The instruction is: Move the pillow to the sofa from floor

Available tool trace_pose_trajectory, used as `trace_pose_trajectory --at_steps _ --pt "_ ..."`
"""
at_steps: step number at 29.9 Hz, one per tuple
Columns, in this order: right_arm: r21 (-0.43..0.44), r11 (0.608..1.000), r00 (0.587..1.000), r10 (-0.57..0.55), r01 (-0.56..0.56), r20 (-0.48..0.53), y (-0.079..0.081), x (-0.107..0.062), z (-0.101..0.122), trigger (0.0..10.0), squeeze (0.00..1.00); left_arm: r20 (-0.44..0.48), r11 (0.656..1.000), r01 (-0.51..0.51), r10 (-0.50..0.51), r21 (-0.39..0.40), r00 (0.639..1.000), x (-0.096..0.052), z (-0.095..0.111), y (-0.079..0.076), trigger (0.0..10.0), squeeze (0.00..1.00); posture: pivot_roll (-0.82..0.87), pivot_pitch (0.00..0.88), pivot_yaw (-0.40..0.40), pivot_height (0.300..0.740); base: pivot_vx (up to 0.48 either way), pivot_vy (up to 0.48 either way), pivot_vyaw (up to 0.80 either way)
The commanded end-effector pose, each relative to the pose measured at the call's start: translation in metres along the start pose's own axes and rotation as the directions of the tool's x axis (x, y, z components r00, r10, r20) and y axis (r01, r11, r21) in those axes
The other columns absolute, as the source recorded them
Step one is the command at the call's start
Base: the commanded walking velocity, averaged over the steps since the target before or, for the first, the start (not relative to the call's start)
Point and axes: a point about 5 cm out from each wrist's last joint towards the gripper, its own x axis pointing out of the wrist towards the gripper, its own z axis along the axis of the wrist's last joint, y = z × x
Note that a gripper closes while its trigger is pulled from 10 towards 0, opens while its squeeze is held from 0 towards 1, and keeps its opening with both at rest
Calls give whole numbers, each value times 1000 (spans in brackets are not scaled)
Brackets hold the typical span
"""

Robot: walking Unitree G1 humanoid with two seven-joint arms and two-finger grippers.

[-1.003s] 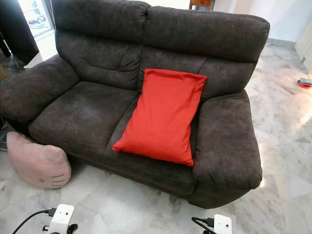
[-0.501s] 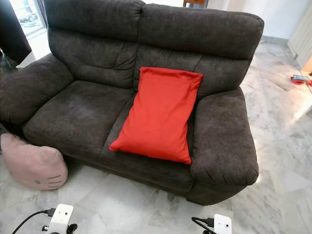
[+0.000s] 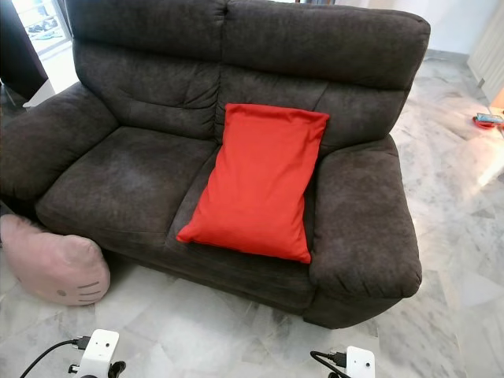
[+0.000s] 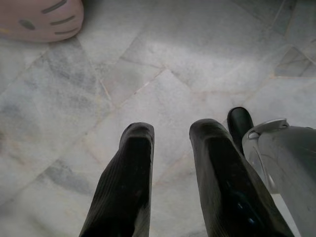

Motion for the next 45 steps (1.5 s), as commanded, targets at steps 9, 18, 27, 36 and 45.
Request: trace_pose_trajectory --at_steps 9,18,27,36,45 --pt "-2 1000 1000 -7 7 -9 -3 -1 -3 10000 0 -3 1000 -1 1 -2 1000 -1 -2 0 10000 0 74 34 -19 740 0 340 0" --pt "-3 1000 1000 -6 6 -9 -3 -1 -3 10000 0 -4 1000 -3 3 -4 1000 -1 -2 0 10000 0 74 35 -19 740 0 341 0" --pt "-4 1000 1000 -5 5 -10 -3 -1 -3 10000 0 -5 1000 -1 1 -6 1000 -1 -2 0 10000 0 75 36 -20 740 0 341 0" --pt "-1 1000 1000 -2 2 -6 -3 -1 -3 10000 0 -5 1000 3 -3 -3 1000 -1 -2 -1 10000 0 74 38 -22 740 0 343 0" --pt "0 1000 1000 -1 1 -4 -4 -1 -2 10000 0 -5 1000 3 -3 -4 1000 0 -2 -1 10000 0 75 40 -23 740 0 465 0"
